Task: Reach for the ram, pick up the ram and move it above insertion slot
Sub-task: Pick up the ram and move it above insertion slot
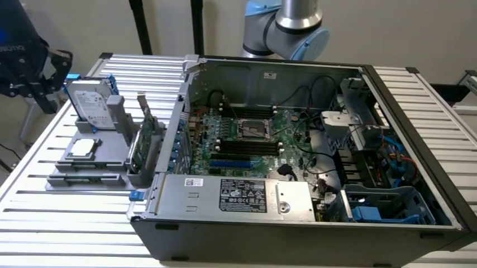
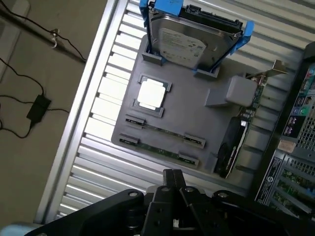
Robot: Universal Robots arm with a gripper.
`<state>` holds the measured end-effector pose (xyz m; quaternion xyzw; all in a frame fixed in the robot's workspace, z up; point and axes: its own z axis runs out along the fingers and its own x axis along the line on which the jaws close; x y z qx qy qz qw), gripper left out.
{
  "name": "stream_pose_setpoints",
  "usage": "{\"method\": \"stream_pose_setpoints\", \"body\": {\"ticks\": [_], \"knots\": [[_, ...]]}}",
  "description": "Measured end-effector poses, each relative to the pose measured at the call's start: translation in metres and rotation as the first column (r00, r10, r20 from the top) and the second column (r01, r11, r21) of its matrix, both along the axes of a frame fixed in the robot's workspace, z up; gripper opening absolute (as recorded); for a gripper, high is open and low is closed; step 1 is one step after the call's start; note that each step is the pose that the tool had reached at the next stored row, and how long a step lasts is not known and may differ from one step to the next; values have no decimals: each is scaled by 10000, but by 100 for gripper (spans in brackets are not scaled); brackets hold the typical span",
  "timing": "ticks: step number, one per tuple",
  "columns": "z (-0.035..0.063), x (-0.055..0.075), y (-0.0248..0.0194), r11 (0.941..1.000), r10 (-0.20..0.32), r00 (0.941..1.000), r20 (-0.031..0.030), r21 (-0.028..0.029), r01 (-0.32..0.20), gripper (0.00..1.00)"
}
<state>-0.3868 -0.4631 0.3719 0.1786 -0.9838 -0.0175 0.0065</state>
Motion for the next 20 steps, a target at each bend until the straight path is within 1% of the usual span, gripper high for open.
{"method": "stream_pose_setpoints", "body": {"ticks": [2,5,8,10,13,15,18,20], "knots": [[-3,0,0,9994,360,9994,0,0,-360,11],[-8,0,0,9958,914,9958,2,0,-914,11],[-13,0,0,9894,1451,9894,6,-1,-1451,11],[-17,1,0,9835,1811,9835,13,-2,-1811,11],[-25,0,0,9721,2344,9721,34,-6,-2344,11],[-30,1,0,9631,2692,9631,45,-9,-2692,11],[-39,0,0,9468,3219,9468,59,-13,-3219,11],[-45,0,0,9344,3562,9344,65,-16,-3562,11]]}}
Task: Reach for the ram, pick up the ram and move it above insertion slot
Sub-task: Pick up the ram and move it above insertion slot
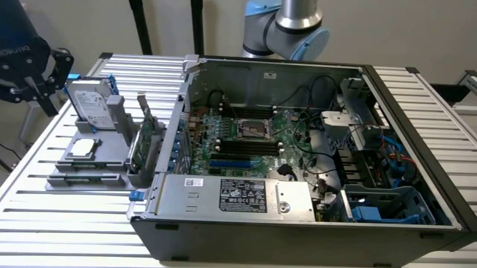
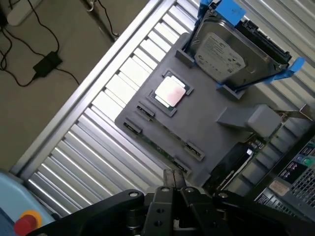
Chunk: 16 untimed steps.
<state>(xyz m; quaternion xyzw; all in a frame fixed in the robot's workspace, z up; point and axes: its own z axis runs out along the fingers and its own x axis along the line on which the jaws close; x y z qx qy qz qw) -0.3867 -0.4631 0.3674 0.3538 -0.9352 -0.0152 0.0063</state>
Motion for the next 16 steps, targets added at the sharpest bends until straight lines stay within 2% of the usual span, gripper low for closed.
{"method": "stream_pose_setpoints", "body": {"ticks": [4,8,12,16], "knots": [[-12,0,0,9974,723,9974,17,0,-723,11],[-25,0,0,9893,1456,9893,32,-2,-1456,11],[-37,0,0,9762,2168,9762,47,-5,-2168,11],[-50,0,0,9580,2869,9579,63,-9,-2869,11]]}}
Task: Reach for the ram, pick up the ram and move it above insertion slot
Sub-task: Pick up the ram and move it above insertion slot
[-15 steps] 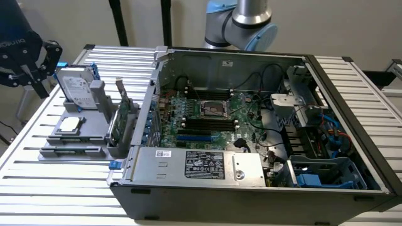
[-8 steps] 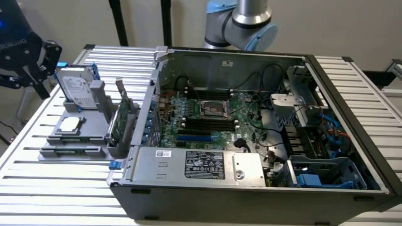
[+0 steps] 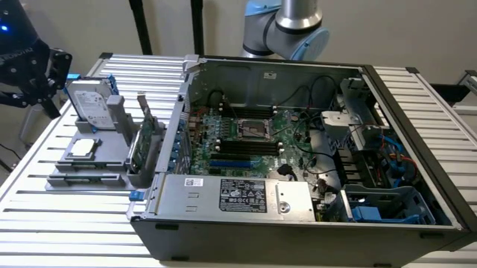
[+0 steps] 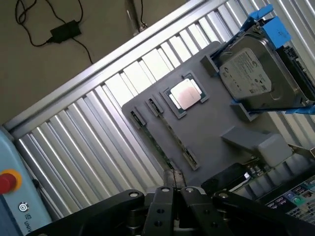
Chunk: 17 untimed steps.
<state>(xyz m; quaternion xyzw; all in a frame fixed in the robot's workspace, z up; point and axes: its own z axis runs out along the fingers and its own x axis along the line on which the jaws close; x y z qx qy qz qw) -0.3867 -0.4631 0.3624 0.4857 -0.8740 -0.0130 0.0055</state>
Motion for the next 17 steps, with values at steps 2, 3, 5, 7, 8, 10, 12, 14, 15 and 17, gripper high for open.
{"method": "stream_pose_setpoints", "body": {"ticks": [2,3,5,7,8,10,12,14,15,17], "knots": [[-6,0,0,9993,371,9993,8,0,-371,11],[-10,0,0,9985,550,9985,12,0,-550,11],[-16,0,0,9959,909,9959,21,0,-909,11],[-22,0,0,9920,1266,9919,28,-1,-1266,11],[-25,0,0,9894,1451,9894,32,-3,-1451,11],[-32,0,0,9835,1810,9835,41,-4,-1810,11],[-38,0,0,9763,2162,9763,49,-6,-2162,11],[-45,0,0,9676,2523,9676,57,-7,-2523,11],[-48,0,0,9631,2691,9631,61,-8,-2691,11],[-55,0,0,9525,3046,9525,68,-10,-3046,11]]}}
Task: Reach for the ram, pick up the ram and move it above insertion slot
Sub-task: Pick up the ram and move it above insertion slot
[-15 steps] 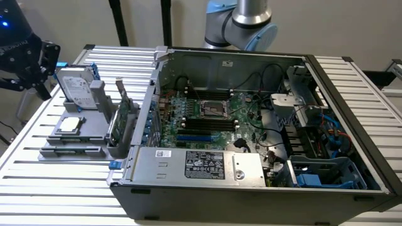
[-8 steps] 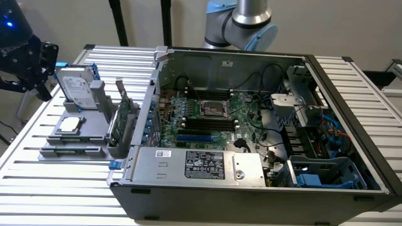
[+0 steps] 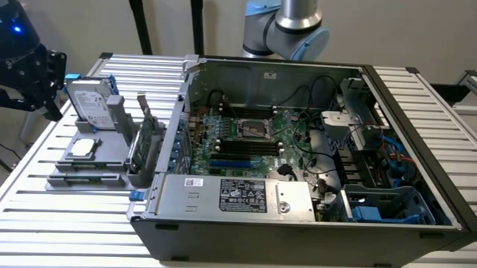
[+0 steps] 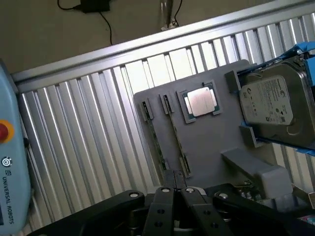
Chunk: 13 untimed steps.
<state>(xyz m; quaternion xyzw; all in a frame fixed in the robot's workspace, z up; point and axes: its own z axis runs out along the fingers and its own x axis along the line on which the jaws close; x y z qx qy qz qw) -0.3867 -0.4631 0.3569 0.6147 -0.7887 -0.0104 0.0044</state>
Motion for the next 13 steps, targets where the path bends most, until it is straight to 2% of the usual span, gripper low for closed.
{"method": "stream_pose_setpoints", "body": {"ticks": [4,7,10,13], "knots": [[-16,0,0,9974,719,9974,8,0,-719,11],[-29,0,0,9920,1261,9920,13,-1,-1261,11],[-43,0,0,9835,1811,9835,14,-1,-1811,11],[-58,0,0,9722,2340,9722,16,-1,-2340,11]]}}
